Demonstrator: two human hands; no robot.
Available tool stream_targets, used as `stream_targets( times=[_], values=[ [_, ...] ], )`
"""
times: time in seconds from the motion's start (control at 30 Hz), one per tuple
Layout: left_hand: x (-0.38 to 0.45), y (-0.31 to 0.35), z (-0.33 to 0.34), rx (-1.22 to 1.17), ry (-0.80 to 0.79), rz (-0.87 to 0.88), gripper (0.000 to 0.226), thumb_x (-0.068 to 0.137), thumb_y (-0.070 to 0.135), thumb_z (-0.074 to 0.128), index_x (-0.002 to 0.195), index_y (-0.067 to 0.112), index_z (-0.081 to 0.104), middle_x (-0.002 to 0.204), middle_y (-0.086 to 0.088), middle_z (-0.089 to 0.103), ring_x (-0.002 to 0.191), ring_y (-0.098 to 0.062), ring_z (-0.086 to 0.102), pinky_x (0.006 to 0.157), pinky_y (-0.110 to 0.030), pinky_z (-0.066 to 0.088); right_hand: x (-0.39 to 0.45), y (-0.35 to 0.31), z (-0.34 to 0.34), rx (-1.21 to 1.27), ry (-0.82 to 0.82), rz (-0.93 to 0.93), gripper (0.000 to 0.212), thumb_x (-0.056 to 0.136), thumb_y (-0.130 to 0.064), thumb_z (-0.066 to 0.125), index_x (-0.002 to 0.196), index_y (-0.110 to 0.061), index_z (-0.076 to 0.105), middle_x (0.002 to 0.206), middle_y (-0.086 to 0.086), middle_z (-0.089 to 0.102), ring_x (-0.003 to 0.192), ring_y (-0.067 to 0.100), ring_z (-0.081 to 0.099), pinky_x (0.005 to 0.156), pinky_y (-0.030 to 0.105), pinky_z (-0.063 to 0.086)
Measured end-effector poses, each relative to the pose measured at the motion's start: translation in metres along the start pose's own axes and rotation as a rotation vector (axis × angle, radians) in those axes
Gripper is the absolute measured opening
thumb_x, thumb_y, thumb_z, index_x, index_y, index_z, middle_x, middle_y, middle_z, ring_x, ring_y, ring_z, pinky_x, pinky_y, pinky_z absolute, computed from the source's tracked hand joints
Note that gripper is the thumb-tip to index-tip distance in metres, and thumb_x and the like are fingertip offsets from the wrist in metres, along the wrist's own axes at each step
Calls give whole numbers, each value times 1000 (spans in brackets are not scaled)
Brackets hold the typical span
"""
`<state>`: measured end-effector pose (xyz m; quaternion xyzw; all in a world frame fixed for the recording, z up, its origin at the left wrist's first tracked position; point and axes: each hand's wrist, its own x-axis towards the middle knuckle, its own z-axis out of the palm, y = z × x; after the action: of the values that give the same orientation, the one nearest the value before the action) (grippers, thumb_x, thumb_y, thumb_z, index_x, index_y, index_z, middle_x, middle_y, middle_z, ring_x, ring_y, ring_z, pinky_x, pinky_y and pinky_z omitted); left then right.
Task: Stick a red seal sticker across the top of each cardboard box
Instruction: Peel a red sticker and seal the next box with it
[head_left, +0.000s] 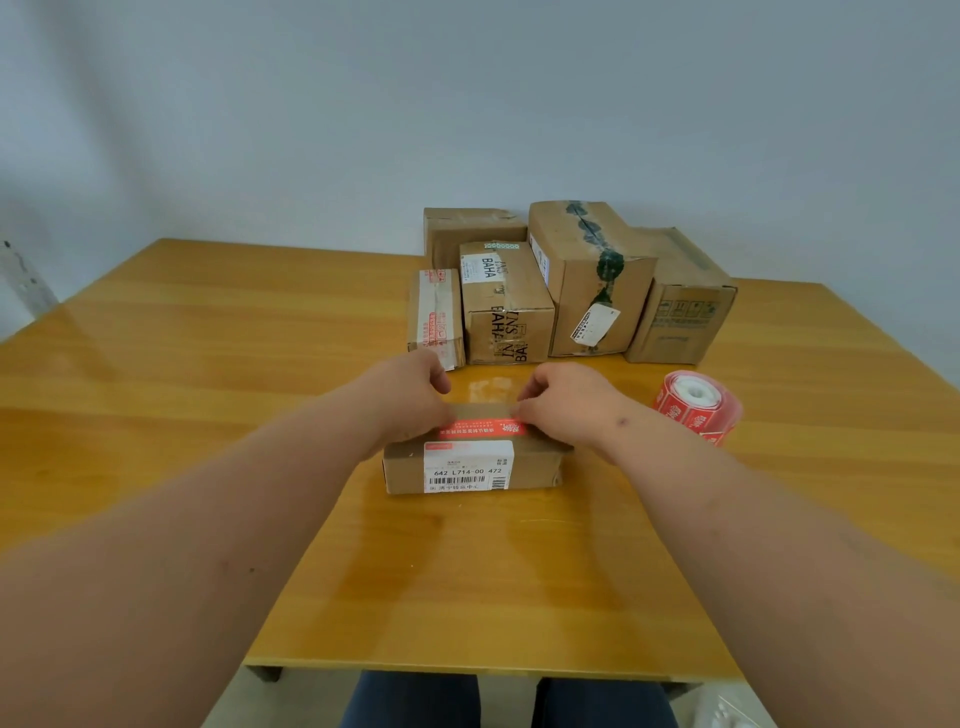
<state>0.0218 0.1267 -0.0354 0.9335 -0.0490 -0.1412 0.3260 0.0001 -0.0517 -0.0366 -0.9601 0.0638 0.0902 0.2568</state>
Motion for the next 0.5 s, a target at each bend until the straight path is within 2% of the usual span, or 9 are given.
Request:
stream_targets(
  times=[0.07,0.13,0.2,0.23,0.37,0.5],
  values=[
    [0,-1,-1,-19,-4,-26,20,90,13,58,105,26,55,104,-4,58,87,-18,55,64,-29,44,0,1,-2,6,-2,13,20,92,-21,52,107,-17,65,112,4,63,103,21,58,86,36,52],
    [-3,1,-1,29,-13,-17,21,90,28,62,107,24,52,102,-3,59,87,-17,55,68,-31,47,-3,0,1,0,-43,24,26,89,-40,57,101,-17,63,104,3,64,94,20,58,75,33,49],
    [-7,6,2,156,-16,5,44,82,50,69,109,23,48,93,3,55,80,-11,52,66,-29,46,-6,-2,6,-49,-82,30,49,78,-64,61,101,-21,60,98,0,63,92,18,59,72,32,49],
    [-9,7,2,177,-13,2,51,78,53,72,110,23,47,91,4,54,79,-9,51,65,-28,45,-7,-3,7,-64,-87,26,54,75,-68,62,103,-22,60,98,-1,63,93,18,59,74,33,51],
    [-11,4,-3,45,-95,-30,52,76,28,81,116,24,49,98,0,55,87,-17,55,71,-32,49,-12,0,-1,29,-136,2,40,81,-44,68,114,-23,59,111,1,60,103,19,57,87,34,51],
    [-10,-2,-9,-60,-117,-23,41,85,0,60,118,22,52,94,-2,56,85,-19,53,70,-32,44,-15,-3,-5,-27,-158,-35,33,91,-24,55,123,-19,59,123,4,59,113,22,53,96,37,46]
  ],
)
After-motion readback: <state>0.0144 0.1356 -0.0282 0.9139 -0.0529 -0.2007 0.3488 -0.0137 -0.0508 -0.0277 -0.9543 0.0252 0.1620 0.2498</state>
